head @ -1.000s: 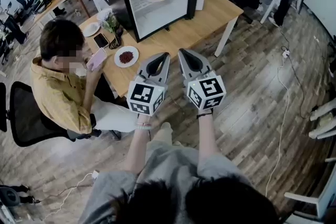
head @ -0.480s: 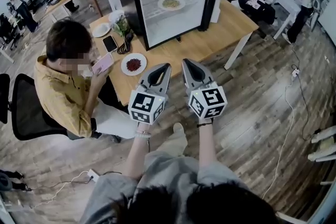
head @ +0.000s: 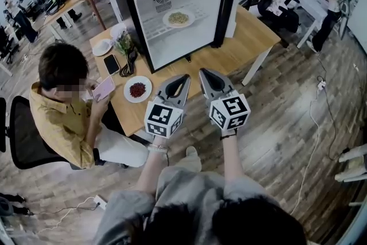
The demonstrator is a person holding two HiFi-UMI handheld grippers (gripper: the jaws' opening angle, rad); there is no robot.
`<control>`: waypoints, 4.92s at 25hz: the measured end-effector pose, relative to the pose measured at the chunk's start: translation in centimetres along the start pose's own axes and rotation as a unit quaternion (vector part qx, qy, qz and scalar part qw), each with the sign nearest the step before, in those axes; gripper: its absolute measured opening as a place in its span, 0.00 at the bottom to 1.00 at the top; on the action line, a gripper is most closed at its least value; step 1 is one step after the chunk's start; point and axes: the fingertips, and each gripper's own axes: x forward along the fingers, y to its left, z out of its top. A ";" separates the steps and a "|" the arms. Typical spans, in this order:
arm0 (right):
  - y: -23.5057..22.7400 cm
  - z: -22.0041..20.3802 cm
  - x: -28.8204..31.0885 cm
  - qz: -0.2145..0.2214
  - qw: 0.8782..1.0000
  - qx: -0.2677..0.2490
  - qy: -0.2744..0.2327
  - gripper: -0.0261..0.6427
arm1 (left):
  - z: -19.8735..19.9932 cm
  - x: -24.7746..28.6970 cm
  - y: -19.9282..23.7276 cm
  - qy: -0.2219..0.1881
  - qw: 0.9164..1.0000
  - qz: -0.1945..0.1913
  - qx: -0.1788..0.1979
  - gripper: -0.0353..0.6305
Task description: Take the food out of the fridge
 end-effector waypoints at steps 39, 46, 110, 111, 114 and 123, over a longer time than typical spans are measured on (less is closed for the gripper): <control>-11.2 -2.6 16.9 0.166 0.981 0.085 0.048 0.05 | -2.3 14.2 11.9 0.006 0.987 0.152 -0.061 0.06; -12.9 -2.8 18.7 0.214 0.971 0.093 0.058 0.05 | -2.6 16.8 13.2 0.009 0.980 0.188 -0.064 0.06; -15.6 -6.9 25.2 0.108 0.724 0.675 0.094 0.12 | -5.0 16.0 16.8 0.064 0.965 0.243 -0.071 0.06; -15.6 -6.9 25.2 0.109 0.724 0.675 0.094 0.12 | -4.9 16.0 16.8 0.063 0.966 0.242 -0.070 0.06; -15.6 -6.9 25.1 0.110 0.722 0.676 0.095 0.12 | -4.7 16.2 16.9 0.061 0.967 0.239 -0.068 0.06; -15.6 -6.8 24.7 0.114 0.716 0.683 0.092 0.12 | -4.4 15.9 16.9 0.057 0.969 0.231 -0.065 0.06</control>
